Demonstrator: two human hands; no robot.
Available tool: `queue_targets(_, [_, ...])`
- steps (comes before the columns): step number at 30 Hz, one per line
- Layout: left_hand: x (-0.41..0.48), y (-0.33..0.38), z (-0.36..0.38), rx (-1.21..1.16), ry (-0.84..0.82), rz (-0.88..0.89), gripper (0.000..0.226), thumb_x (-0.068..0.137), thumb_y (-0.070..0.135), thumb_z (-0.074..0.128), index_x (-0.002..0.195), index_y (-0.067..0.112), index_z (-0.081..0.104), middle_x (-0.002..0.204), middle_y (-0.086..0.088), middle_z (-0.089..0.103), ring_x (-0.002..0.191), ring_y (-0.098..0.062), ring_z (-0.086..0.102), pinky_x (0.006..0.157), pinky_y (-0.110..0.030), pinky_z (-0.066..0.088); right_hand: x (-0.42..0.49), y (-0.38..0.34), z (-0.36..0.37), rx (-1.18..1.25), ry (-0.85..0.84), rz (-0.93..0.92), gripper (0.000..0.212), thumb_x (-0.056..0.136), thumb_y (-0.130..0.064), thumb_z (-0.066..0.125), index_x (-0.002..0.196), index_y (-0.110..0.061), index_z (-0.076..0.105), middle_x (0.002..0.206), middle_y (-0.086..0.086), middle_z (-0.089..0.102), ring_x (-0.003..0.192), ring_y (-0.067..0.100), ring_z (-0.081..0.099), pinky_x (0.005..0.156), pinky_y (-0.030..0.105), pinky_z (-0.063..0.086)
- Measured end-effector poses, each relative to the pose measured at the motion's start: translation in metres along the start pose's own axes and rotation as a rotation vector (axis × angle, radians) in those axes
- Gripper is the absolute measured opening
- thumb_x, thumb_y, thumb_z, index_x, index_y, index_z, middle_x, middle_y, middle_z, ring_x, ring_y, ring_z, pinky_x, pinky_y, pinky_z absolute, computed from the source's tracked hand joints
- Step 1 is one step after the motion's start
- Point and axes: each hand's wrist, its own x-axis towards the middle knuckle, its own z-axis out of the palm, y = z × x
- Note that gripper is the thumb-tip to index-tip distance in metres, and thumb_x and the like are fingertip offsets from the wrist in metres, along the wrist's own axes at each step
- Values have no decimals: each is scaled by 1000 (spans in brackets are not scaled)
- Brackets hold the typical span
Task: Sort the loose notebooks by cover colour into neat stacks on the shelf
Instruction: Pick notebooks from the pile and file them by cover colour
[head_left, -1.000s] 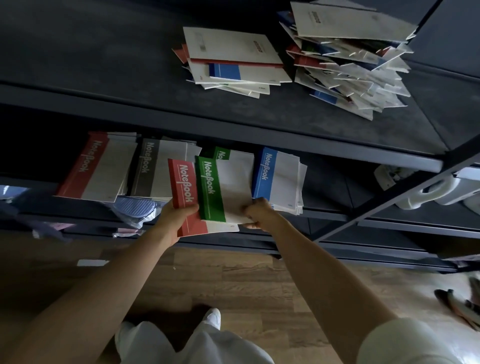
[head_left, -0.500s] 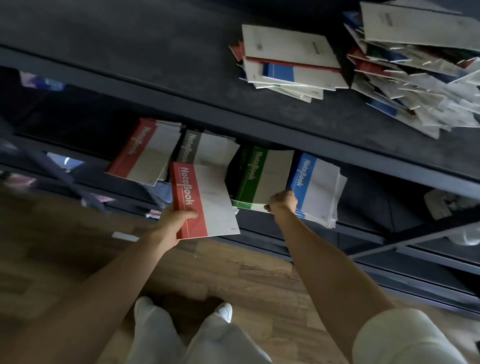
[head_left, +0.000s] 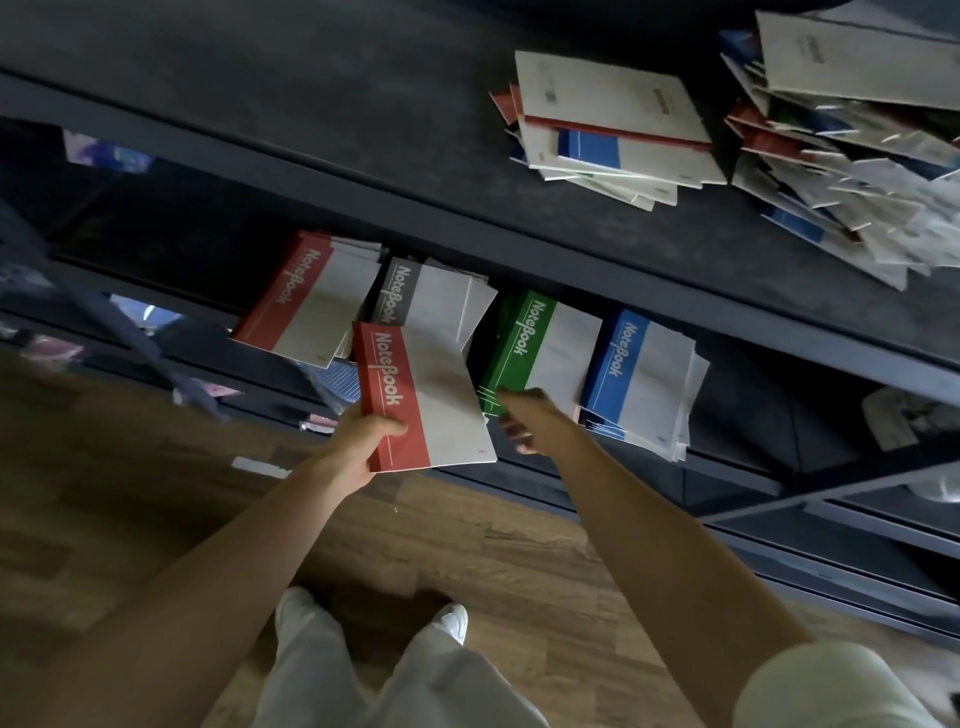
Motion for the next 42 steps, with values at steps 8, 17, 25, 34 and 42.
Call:
queue_targets(8, [23,18,-16,138,-32,90,35,86,-6,59,116,10,51,112,-12,61,107,-31,57,86,-37,45,-10,-23,38,-87,-90,-119,24,81,12,47,103,5,52,83,14,52,68,20,52,52,22,40])
queue_targets(17, [38,60,-84,467,60,279,37,83,-2,61,115,6,43,88,-2,56,79,-13,57,48,-12,39,-12,-79,115,-110,96,-184,33,84,4,45,114,-5,54,87,11,57,70,23,55,52,22,44])
queue_targets(25, [72,91,-138,592,47,382,64,89,0,55,144,17,26,128,-9,49,115,-31,52,91,-42,50,-7,-99,159,-663,250,-309,58,97,-31,41,149,-20,17,139,14,36,124,32,39,97,38,37])
queue_targets(34, [130,95,-145,765,224,344,46,93,8,53,132,6,29,128,-19,53,108,-40,58,86,-48,53,16,-95,181,-807,363,-259,54,96,-39,44,143,-23,22,141,10,28,131,31,28,106,48,27])
queue_targets(42, [148,100,-143,1048,346,382,78,85,25,66,144,8,19,135,-23,35,120,-42,41,88,-53,45,25,-89,179,-838,411,-218,55,95,-43,44,142,-23,23,141,10,27,131,32,27,107,49,25])
